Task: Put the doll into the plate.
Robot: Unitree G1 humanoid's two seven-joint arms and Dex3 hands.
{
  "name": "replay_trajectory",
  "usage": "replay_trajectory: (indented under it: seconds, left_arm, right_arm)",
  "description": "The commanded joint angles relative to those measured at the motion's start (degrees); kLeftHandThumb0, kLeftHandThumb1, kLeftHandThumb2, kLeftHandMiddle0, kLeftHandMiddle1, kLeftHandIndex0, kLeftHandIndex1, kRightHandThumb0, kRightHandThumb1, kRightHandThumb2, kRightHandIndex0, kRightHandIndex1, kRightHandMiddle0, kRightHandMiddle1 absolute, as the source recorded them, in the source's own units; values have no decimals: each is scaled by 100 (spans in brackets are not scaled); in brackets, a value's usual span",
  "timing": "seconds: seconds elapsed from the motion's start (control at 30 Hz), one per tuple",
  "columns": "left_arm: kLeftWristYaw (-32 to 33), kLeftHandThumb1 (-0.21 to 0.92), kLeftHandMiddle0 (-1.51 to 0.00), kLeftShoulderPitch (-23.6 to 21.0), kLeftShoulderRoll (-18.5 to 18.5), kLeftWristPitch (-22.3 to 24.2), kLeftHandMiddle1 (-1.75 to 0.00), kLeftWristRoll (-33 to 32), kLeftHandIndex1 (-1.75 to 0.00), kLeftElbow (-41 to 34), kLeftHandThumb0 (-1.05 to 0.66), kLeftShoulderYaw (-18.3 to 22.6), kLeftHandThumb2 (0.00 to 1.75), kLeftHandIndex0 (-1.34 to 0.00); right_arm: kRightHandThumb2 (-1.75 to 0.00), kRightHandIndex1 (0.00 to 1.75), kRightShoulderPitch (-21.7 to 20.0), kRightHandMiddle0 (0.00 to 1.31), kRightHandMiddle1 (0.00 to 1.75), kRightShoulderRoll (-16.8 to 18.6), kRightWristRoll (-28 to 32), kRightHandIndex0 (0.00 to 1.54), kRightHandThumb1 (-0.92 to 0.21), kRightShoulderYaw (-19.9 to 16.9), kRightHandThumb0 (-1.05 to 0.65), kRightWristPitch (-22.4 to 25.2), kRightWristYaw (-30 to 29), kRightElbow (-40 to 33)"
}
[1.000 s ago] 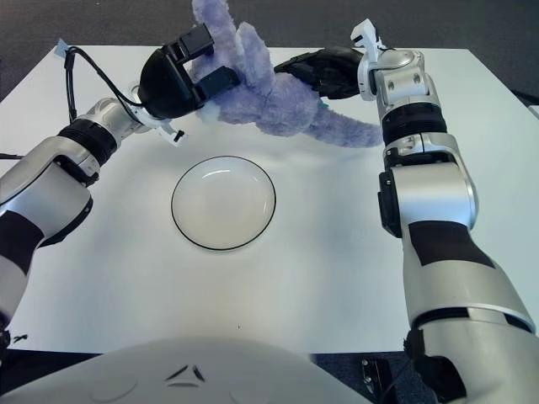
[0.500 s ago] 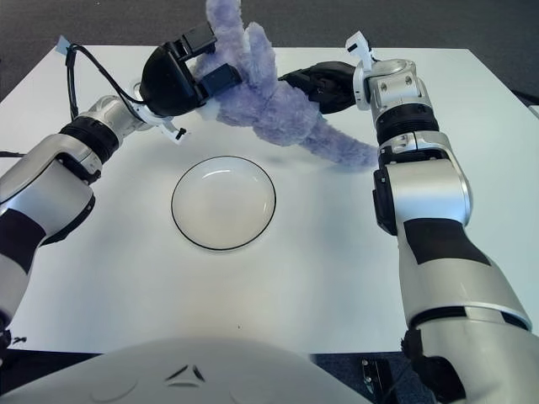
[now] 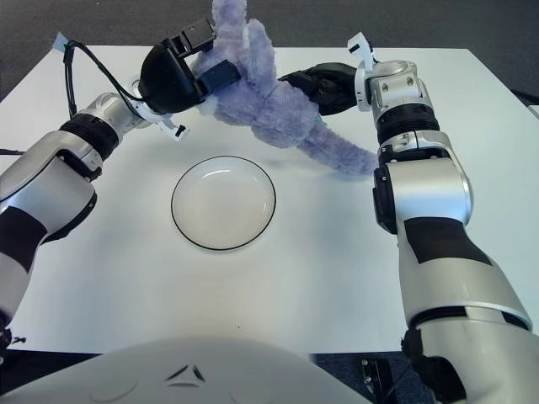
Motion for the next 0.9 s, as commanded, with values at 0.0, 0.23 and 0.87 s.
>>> replay_trajectory:
  seconds: [0.0, 0.23, 0.87]
  left_arm:
    - [33, 92, -88, -223, -27, 136, -175, -54, -175, 111, -3, -47, 5, -74]
    - [33, 92, -86, -227, -72, 208, -175, -80, -175, 280, -3, -151, 5, -73]
    - [-91, 91, -84, -101, -175, 351, -175, -179, -175, 486, -2, -315, 3, -71]
  right_arm:
    - [-44, 0, -17, 26, 0, -34, -74, 33, -92, 62, -83, -195, 42, -61]
    - [-48, 0, -8, 23, 0, -97, -24, 30, -92, -10, -85, -216, -79, -177]
    - [-35, 1, -118, 26, 2, -88, 146, 32, -92, -316, -84, 1034, -648, -203]
